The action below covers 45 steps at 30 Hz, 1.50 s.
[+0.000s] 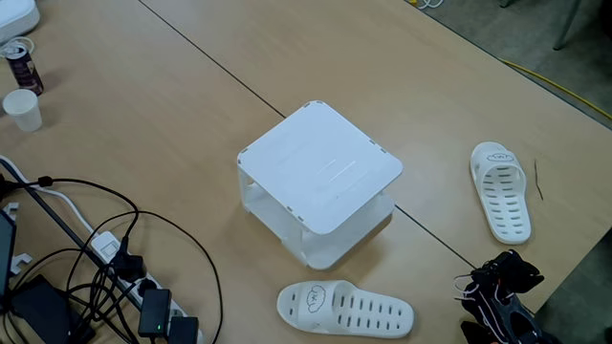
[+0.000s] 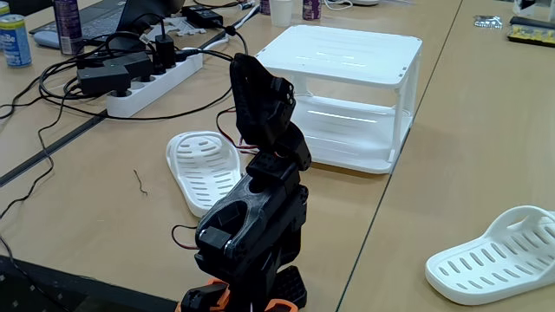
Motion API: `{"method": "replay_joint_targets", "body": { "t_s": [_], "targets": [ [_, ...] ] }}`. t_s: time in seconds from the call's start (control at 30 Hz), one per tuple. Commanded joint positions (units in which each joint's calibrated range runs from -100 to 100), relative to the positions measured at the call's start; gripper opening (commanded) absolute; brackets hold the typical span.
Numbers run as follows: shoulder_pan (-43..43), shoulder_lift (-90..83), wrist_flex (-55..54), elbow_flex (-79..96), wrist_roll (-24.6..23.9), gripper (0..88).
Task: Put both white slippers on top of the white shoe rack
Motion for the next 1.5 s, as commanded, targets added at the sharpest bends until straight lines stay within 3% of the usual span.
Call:
{"method": "replay_joint_targets", "body": {
  "t_s": [0.0,1.47],
  "targets": [
    [-0.2,0.3,0.0,0.3,0.5,0.8],
    [0.3,0.4,0.4,0.3,0.5,0.8]
  ]
}}
